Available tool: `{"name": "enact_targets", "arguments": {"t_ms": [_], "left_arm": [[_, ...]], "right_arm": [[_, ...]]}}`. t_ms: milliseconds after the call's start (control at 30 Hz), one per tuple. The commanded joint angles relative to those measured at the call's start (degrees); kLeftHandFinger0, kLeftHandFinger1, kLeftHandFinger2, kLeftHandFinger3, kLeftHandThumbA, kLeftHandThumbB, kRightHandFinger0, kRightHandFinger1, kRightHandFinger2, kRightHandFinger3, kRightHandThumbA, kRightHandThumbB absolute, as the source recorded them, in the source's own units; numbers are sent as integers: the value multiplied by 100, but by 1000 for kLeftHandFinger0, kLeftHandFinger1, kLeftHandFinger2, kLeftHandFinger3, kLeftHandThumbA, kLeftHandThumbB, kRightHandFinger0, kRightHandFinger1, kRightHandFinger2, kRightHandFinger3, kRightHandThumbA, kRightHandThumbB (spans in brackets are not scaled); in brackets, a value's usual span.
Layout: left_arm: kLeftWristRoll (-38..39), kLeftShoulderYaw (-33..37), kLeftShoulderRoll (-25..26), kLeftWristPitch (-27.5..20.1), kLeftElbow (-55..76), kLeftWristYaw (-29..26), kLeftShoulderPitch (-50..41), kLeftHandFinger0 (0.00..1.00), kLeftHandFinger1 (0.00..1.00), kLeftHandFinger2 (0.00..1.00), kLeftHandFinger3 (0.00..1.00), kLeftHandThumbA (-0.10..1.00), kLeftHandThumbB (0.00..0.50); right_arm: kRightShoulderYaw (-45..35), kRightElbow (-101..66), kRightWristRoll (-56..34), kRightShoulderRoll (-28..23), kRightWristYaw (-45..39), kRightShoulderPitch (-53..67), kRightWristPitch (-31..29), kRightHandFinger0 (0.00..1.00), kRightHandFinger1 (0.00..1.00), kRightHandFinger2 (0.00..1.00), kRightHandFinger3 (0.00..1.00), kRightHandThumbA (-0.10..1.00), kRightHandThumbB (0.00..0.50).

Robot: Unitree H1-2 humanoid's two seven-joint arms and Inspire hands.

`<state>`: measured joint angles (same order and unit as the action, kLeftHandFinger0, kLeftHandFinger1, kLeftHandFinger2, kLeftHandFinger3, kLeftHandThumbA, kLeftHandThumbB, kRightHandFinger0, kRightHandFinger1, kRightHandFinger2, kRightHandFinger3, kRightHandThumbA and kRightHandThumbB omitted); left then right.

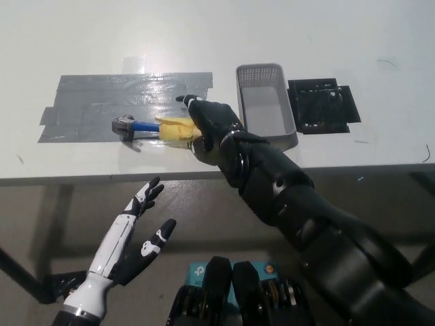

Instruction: The robot picks the hammer placed on top of the gray container with right hand and places it on the grey area of the desk

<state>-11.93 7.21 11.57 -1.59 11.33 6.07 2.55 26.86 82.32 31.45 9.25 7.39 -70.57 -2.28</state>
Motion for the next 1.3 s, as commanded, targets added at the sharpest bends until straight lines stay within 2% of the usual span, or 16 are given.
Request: {"name": "enact_targets", "arguments": {"t_ms": [0, 233, 267, 300, 333, 400, 600, 633, 667, 733, 767, 867, 1000, 1033, 1100, 1267], "left_arm": [[-13, 28, 93, -41, 187, 138, 82, 1000, 1000, 992, 1000, 808, 82], [4, 15, 85, -44, 198, 178, 107, 1000, 1000, 995, 1000, 786, 77], [21, 4, 83, -8, 211, 188, 124, 1000, 1000, 994, 1000, 785, 81], [23, -3, 81, 13, 210, 189, 128, 1000, 1000, 993, 1000, 783, 81], [28, -3, 81, 35, 199, 200, 149, 1000, 1000, 993, 1000, 781, 80], [-10, 1, 78, 85, 197, 197, 174, 1000, 1000, 996, 1000, 785, 88], [2, -6, 61, 101, 192, 185, 184, 1000, 1000, 993, 1000, 791, 92], [2, -2, 57, 92, 186, 184, 190, 1000, 1000, 992, 1000, 789, 92], [31, 4, 65, 79, 192, 206, 187, 1000, 1000, 992, 1000, 785, 91], [48, 25, 67, 87, 193, 233, 193, 1000, 1000, 997, 1000, 774, 93], [46, 36, 70, 78, 190, 242, 192, 1000, 1000, 998, 1000, 773, 94], [35, 36, 67, 65, 180, 234, 224, 1000, 1000, 1000, 1000, 770, 95], [22, 3, 118, -73, 109, 209, 338, 1000, 1000, 990, 1000, 775, 78], [39, -14, 106, -86, 41, 194, 417, 1000, 1000, 991, 1000, 781, 86], [87, -57, 91, -73, -58, 179, 599, 1000, 1000, 1000, 1000, 798, 83], [183, -189, 19, -24, -383, 80, 1150, 1000, 1000, 1000, 1000, 887, 123]], "right_arm": [[-185, -132, -268, -64, -422, -466, -1, 1000, 1000, 1000, 1000, 744, 500], [-1059, -314, -1044, -99, -1119, -769, -141, 1000, 1000, 1000, 1000, 878, 500], [-1410, -376, -1399, -108, -1444, -900, -154, 1000, 1000, 1000, 1000, 865, 500], [-2004, -437, -2013, -101, -1978, -1011, -68, 1000, 1000, 1000, 1000, 708, 500], [-2627, -555, -2632, -91, -2507, -1189, 241, 1000, 1000, 1000, 1000, 648, 500], [-2984, -779, -2960, -127, -3099, -1488, 528, 1000, 1000, 1000, 1000, 676, 500], [-3961, -1232, -3957, -369, -4494, -2126, 1745, 1000, 1000, 1000, 1000, 550, 500], [-3974, -1250, -3941, -404, -4584, -2138, 1730, 1000, 1000, 1000, 1000, 588, 500], [-3956, -1387, -3961, -497, -4763, -2162, 1715, 1000, 1000, 1000, 1000, 726, 500], [-4076, -1723, -4056, -547, -4594, -2103, 1823, 1000, 1000, 1000, 1000, 959, 500], [-4168, -1962, -4146, -539, -4408, -2023, 1902, 1000, 1000, 1000, 1000, 1000, 500], [-4174, -2783, -4129, -599, -4061, -1755, 1695, 1000, 1000, 1000, 1000, 1000, 447], [-3810, -4787, -3654, -873, -3489, -1138, 1565, 1000, 1000, 1000, 1000, 1000, 447], [-3750, -5275, -3584, -981, -3435, -1034, 1686, 1000, 1000, 1000, 1000, 1000, 495], [-3617, -6391, -3474, -1395, -3578, -775, 1779, 1000, 1000, 1000, 1000, 1000, 431], [-3735, -8211, -3578, -2172, -3743, -401, 2099, 1000, 1000, 1000, 1000, 1000, 407]]}}
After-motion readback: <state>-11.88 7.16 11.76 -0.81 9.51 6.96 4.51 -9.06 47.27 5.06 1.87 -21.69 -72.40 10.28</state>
